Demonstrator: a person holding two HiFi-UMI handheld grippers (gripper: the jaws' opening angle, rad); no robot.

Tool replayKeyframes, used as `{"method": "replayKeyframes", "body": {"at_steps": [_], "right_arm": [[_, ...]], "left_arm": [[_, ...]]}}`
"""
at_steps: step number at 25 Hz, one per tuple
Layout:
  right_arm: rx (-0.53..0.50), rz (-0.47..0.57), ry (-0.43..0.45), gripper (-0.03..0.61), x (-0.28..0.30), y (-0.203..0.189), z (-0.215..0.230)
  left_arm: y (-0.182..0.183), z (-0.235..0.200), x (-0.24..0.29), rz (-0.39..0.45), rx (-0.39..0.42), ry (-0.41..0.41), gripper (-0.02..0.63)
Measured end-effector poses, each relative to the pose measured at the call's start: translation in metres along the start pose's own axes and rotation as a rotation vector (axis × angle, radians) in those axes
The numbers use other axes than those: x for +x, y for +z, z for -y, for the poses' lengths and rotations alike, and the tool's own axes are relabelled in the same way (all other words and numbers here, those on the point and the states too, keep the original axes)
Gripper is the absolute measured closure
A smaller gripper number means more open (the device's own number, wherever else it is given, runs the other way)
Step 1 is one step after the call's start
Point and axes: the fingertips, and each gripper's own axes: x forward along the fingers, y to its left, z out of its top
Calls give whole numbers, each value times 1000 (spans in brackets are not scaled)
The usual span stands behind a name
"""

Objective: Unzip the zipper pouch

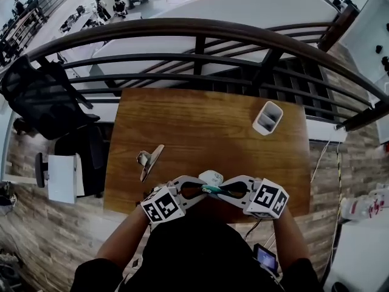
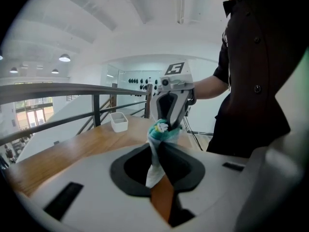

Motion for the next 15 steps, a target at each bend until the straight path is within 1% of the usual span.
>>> {"method": "replayKeyframes", "body": {"at_steps": [3, 6, 7, 8, 9, 13, 15], "right_arm": [[-16, 6, -48, 510, 0, 0, 6], [-57, 33, -128, 473, -9, 9, 14], [-78, 36, -152, 446, -11, 11, 16], [-104, 34, -173, 433, -13, 13, 17], [-131, 27, -189, 433, -12, 14, 18], [-250, -30, -247, 428, -3, 12, 20], [-294, -72, -257, 421, 7, 8, 20]], "left_arm": [[-3, 0, -1, -2, -46, 4, 578], [-4, -5, -5, 19, -137, 36, 585], [-5, -8, -8, 31, -168, 51, 586], [-5, -11, -10, 43, -194, 64, 586], [-6, -14, -13, 51, -214, 76, 586], [-10, -21, -18, 53, -241, 101, 586], [-11, -23, -20, 54, -253, 106, 586]]}}
